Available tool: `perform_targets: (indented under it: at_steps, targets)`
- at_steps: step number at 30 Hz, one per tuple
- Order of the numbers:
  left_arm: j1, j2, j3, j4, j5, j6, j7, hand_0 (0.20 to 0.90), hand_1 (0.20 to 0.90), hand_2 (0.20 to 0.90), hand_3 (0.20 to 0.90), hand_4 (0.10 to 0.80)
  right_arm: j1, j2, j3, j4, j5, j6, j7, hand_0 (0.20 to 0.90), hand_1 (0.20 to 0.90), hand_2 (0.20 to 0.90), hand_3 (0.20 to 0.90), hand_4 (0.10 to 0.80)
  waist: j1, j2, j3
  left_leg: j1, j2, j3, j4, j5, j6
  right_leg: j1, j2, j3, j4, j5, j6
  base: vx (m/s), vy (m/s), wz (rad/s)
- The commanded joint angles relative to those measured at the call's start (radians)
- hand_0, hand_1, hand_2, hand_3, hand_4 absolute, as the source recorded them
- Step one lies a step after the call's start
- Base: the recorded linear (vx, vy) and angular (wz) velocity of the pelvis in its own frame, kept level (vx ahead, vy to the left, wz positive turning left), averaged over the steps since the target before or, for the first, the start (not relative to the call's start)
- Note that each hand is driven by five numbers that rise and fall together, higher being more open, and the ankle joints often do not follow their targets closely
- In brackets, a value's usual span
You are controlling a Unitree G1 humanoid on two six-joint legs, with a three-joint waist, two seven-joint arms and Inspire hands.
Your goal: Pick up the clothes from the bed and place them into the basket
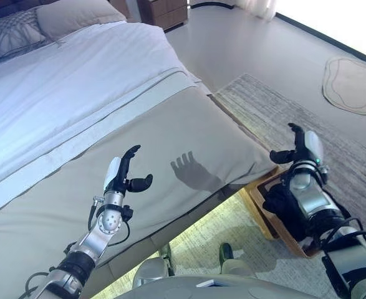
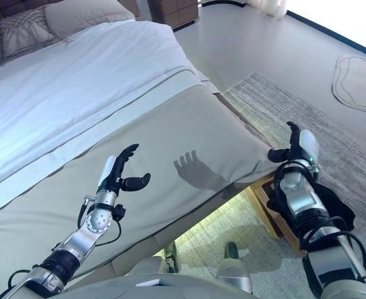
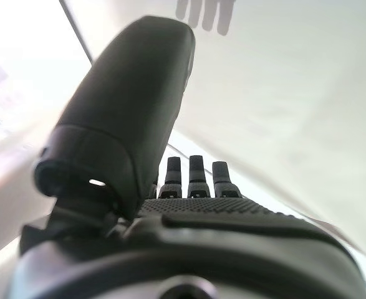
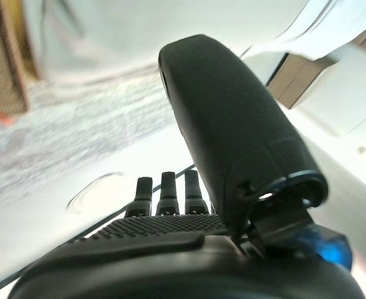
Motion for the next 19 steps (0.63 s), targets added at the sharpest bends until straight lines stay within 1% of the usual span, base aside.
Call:
perform_targets:
  at_steps: [1, 3, 7, 9, 15, 19]
  targets:
    - [-0.033, -0.012, 0.043, 0.035, 0.023, -0.100, 0.042, 0.900, 0.900, 0.900, 0.900, 0.800, -0.011, -0.043, 0.052, -0.073, -0.140, -0.110, -0.109, 0.900, 0.900, 0.900, 0.900, 0.800, 0.010, -0.044, -0.123, 0.054, 0.034, -0.020, 0.005, -0.144, -0.030, -0.026, -0.006, -0.044, 0.005, -0.049, -0.024, -0.008, -0.003, 0.13]
    - [-0.028, -0.024, 0.044, 0.057, 0.021, -0.112, 0.037, 0.900, 0.900, 0.900, 0.900, 0.800, 0.008, -0.032, 0.086, -0.100, -0.216, -0.128, -0.108, 0.900, 0.900, 0.900, 0.900, 0.800, 0.020, -0.048, -0.130, 0.050, 0.031, -0.029, 0.005, -0.146, -0.028, -0.023, -0.010, -0.058, 0.005, -0.052, -0.020, -0.009, 0.001, 0.18]
    - [-0.030, -0.039, 0.057, 0.095, 0.026, -0.133, -0.001, 0.900, 0.900, 0.900, 0.900, 0.800, 0.050, -0.017, 0.134, -0.117, -0.279, -0.151, -0.089, 0.900, 0.900, 0.900, 0.900, 0.800, 0.037, -0.056, -0.142, 0.047, 0.026, -0.044, 0.005, -0.150, -0.025, -0.011, -0.016, -0.082, 0.005, -0.059, -0.016, 0.006, 0.005, 0.14]
    - [-0.021, -0.042, 0.065, 0.105, 0.049, -0.151, -0.015, 0.900, 0.900, 0.900, 0.900, 0.800, 0.088, -0.007, 0.139, -0.107, -0.287, -0.159, -0.089, 0.900, 0.900, 0.900, 0.900, 0.800, 0.046, -0.060, -0.149, 0.045, 0.023, -0.054, 0.005, -0.151, -0.023, -0.005, -0.019, -0.096, 0.005, -0.061, -0.013, 0.030, 0.005, 0.14]
    - [0.002, -0.021, 0.090, 0.144, 0.075, -0.152, -0.076, 0.900, 0.900, 0.900, 0.900, 0.800, 0.174, 0.038, 0.140, -0.096, -0.327, -0.167, -0.094, 0.900, 0.900, 0.900, 0.900, 0.800, 0.065, -0.069, -0.157, 0.035, 0.016, -0.081, 0.005, -0.148, -0.020, 0.007, -0.026, -0.123, 0.005, -0.063, -0.005, 0.014, -0.012, 0.23]
    - [-0.006, 0.001, 0.098, 0.158, 0.085, -0.153, -0.113, 0.900, 0.900, 0.900, 0.900, 0.800, 0.182, 0.054, 0.147, -0.089, -0.297, -0.157, -0.105, 0.900, 0.900, 0.900, 0.900, 0.800, 0.081, -0.074, -0.151, 0.032, 0.008, -0.092, 0.005, -0.146, -0.014, 0.015, -0.033, -0.143, 0.005, -0.060, -0.001, -0.009, -0.032, 0.11]
